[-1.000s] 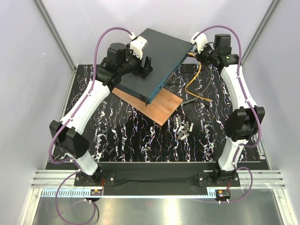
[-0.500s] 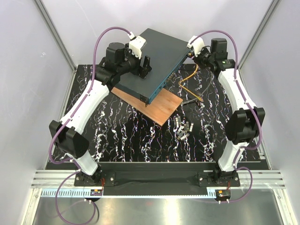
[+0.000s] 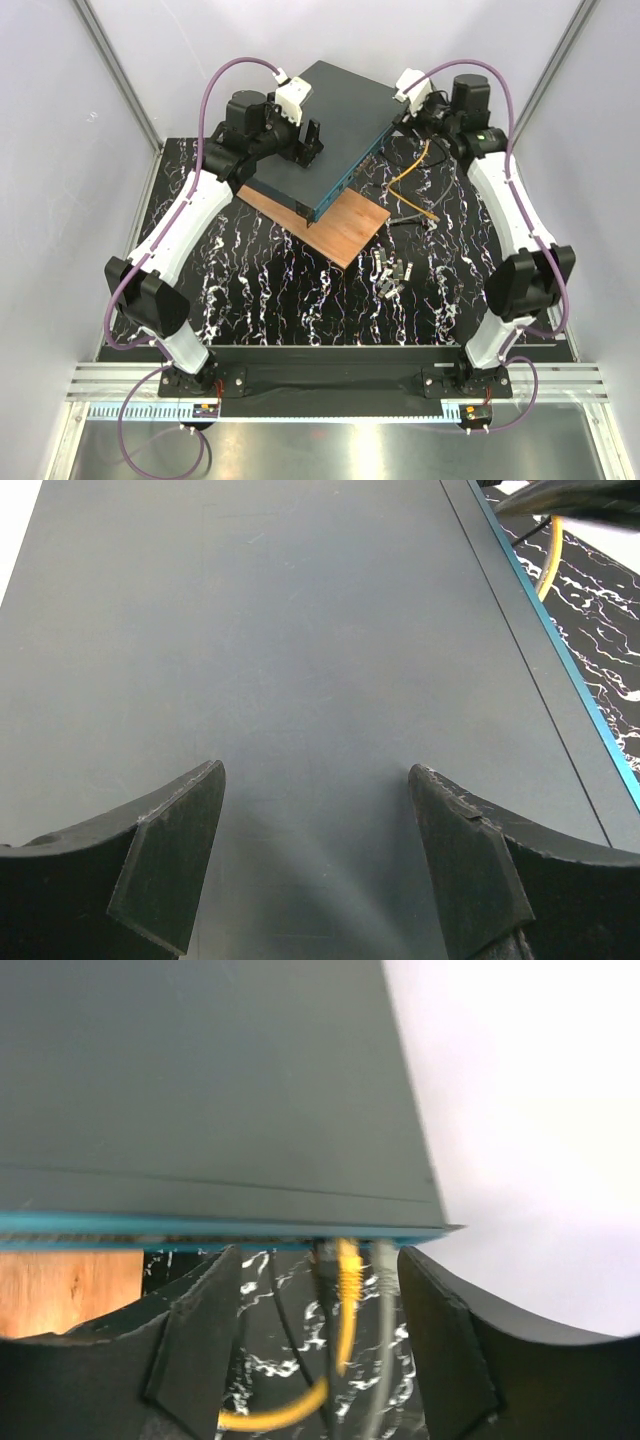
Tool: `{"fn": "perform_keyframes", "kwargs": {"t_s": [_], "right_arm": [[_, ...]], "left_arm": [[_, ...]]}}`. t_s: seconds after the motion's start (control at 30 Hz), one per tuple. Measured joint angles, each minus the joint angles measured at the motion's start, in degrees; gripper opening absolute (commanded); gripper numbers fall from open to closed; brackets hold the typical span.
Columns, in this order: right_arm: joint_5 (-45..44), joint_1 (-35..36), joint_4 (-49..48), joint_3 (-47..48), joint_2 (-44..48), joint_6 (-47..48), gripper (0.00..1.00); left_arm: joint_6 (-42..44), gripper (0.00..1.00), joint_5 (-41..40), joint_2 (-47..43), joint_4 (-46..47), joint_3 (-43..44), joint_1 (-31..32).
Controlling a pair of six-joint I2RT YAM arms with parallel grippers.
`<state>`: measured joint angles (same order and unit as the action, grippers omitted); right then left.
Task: Insert the plug into the switch port
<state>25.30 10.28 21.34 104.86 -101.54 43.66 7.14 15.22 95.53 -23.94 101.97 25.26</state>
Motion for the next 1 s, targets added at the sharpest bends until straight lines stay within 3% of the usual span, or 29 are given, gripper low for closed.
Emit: {"fn": "perform_keyframes", "kwargs": {"t_s": [0.13, 0.3, 0.43, 0.63, 1.0], "right_arm": [[3.37, -2.12, 1.05, -1.31, 4.31, 4.87, 0.68], [5.97, -4.96, -1.03, -12.35, 12.90, 15.41, 0.60], [5.75, -3.96, -11.56, -25.62, 16.35, 23.41, 0.63], [5.03, -1.01, -30.97, -41.24, 14.27, 33.64, 0.56], [-0.11, 0.70, -55.47, -45.29, 9.94, 41.75, 0.52]], "left_arm": [[0.15, 0.80, 0.00, 0.00, 0.02, 0.00, 0.00], [0.11, 0.80, 0.00, -0.13, 0.09, -0.39, 0.00], [0.11, 0.82, 0.00, -0.13, -0.33, -0.20, -0.04], [0.02, 0.84, 0.33, -0.13, -3.32, 3.26, -0.61], [-2.54, 0.84, 3.23, 0.20, -3.78, 8.20, -2.34]]}}
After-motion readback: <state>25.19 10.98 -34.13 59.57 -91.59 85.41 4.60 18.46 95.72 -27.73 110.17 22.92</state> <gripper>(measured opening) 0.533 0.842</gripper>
